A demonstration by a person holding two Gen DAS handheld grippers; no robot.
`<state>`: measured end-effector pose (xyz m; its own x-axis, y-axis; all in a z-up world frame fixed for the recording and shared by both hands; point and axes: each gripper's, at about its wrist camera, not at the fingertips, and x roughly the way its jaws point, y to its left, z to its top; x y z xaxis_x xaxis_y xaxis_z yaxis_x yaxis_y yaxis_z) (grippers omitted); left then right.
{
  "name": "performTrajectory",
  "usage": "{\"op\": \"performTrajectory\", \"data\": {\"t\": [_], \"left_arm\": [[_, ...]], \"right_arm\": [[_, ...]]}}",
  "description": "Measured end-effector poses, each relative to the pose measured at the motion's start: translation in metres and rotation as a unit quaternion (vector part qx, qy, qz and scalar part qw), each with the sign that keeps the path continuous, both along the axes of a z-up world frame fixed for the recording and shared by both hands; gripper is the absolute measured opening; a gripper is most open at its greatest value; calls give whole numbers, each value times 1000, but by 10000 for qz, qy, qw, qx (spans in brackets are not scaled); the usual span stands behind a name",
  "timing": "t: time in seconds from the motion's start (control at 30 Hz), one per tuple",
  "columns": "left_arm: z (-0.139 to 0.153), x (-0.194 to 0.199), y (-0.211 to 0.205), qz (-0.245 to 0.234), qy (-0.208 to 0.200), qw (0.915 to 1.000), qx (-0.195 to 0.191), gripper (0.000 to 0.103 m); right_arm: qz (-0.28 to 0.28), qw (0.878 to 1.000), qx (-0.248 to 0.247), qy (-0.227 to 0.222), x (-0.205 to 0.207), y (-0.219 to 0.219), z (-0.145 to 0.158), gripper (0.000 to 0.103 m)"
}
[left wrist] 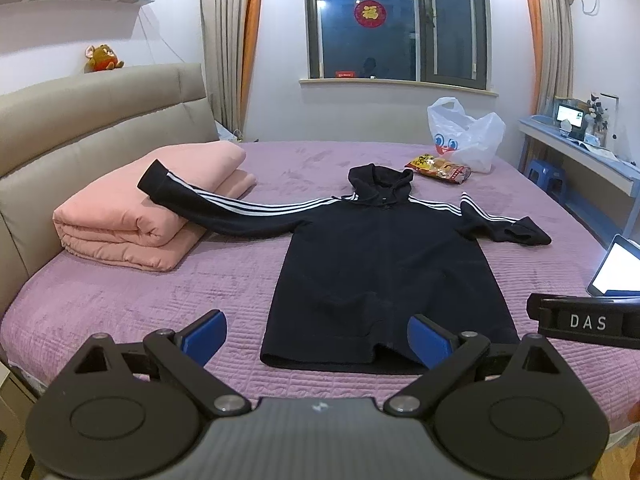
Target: Fold large clothes
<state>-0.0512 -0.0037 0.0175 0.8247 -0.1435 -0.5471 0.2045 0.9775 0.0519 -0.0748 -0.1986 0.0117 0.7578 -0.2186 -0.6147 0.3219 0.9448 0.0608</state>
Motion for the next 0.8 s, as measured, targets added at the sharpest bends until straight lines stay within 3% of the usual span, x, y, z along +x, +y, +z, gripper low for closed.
{"op": "performTrajectory", "data": {"t": [0.17,0.8], "left_arm": [[-4,4,11,41,212,9994,-266,99],[-5,-2,20,40,251,9988,-423,98]], "right_arm": [[45,10000,-48,27,-1,5,-1,102],[262,9994,-233,80,-7,21,0,102]]}}
